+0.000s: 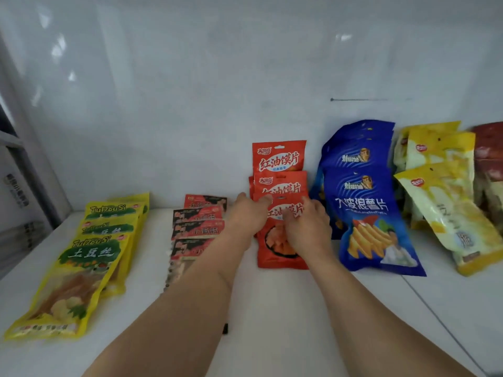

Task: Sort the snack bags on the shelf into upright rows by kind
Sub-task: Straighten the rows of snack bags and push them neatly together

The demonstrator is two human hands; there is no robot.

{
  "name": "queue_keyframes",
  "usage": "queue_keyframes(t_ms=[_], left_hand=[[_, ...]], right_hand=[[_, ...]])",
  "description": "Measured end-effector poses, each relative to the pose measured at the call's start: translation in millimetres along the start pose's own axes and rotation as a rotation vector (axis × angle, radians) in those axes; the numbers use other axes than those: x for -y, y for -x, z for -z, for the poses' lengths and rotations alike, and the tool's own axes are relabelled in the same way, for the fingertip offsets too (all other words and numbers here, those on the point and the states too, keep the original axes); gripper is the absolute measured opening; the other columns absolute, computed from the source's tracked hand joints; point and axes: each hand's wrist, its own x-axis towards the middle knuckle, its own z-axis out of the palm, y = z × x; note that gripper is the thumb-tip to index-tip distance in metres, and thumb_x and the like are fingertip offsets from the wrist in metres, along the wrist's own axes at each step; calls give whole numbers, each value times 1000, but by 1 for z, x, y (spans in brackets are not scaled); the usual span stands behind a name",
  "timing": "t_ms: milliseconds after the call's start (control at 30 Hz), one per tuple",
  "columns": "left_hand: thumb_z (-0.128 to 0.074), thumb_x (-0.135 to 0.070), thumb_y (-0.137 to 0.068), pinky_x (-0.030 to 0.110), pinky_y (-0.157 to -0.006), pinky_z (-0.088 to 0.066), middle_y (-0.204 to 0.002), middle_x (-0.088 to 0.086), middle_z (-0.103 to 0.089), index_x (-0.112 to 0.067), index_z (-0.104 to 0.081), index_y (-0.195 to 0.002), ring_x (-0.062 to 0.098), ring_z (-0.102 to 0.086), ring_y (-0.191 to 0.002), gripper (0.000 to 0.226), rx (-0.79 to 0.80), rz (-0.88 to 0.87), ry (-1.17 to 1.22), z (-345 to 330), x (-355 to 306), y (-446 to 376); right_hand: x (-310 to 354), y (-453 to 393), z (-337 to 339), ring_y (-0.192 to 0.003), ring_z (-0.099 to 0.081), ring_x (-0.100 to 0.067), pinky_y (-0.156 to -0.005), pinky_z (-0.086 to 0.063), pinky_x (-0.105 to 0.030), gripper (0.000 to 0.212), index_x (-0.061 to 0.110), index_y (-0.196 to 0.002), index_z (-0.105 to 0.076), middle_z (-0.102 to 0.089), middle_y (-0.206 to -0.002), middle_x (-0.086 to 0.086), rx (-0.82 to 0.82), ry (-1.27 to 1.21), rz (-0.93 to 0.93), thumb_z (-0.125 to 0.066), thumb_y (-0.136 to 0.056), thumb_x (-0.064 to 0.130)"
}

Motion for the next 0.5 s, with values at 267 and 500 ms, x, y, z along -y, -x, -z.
queue_keyframes(t_ms=[267, 500], left_hand=[[-68, -39, -92, 47, -90, -60, -124, 12, -67, -10, -41, -137, 30, -71, -101, 60, -77, 126, 201, -35, -7, -46], [-61, -43, -97, 40, -78, -61, -121, 11, -70, -12, -48, -137, 29, -72, -98, 52, -63, 140, 208, -36, -4, -61]], right_hand=[[-20, -19, -17, -128, -48, -36, -103, -41, -49, 64, 16, -145, -32, -49, -140, -13, 97, -56, -133, -55, -94, 48], [-24, -24, -19, -127, -50, -32, -103, -41, -48, 64, 18, -145, -32, -52, -139, -9, 97, -55, -135, -56, -93, 48]])
